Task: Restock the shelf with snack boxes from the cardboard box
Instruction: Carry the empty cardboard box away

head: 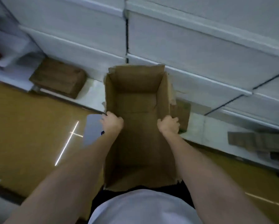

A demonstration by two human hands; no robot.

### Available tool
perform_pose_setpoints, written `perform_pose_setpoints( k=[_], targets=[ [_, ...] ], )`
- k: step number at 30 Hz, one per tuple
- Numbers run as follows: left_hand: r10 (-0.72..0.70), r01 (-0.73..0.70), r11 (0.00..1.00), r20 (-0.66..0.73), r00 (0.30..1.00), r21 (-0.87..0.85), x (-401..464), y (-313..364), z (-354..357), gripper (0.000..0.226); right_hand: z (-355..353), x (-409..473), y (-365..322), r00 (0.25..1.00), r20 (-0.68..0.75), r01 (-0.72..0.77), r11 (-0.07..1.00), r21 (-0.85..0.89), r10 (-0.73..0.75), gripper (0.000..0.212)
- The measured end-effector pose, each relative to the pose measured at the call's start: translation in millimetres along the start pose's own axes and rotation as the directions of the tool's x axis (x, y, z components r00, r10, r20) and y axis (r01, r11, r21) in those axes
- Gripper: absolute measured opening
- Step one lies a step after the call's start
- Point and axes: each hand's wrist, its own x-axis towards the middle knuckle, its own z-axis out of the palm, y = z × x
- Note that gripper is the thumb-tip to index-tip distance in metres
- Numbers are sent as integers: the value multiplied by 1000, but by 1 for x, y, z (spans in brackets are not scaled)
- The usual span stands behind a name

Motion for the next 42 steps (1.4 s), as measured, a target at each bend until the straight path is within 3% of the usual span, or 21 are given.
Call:
perform_pose_setpoints(
  k=[6,12,17,20,24,28,34,39,42],
  targets=[
    [251,-261,945,77,965,195,-75,58,71,52,-19,-11,123,978,-27,-193,950,246,205,33],
    [418,-476,786,228,879,394,-181,87,165,48,-18,-55,278,913,46,-396,856,333,405,25],
    [522,-643,581,377,765,500,-264,94,247,51,-11,-88,396,831,41,-513,736,442,555,20],
    [586,-746,441,469,661,500,-313,103,285,54,-8,-112,453,782,44,-563,676,474,621,22],
    [670,-839,269,534,516,473,-367,126,326,53,-6,-136,504,695,86,-599,509,618,714,25],
    [712,-899,105,599,367,426,-410,154,358,53,-7,-145,529,646,113,-582,392,712,755,30],
    [678,-901,-15,666,310,434,-445,177,422,56,-16,-132,572,525,223,-680,247,690,821,24],
    [594,-931,-128,778,204,343,-473,212,483,57,-31,-102,605,412,281,-746,144,651,867,18],
    [564,-937,-137,803,193,322,-493,250,517,57,-53,-84,626,359,318,-788,102,607,878,15]
  ],
)
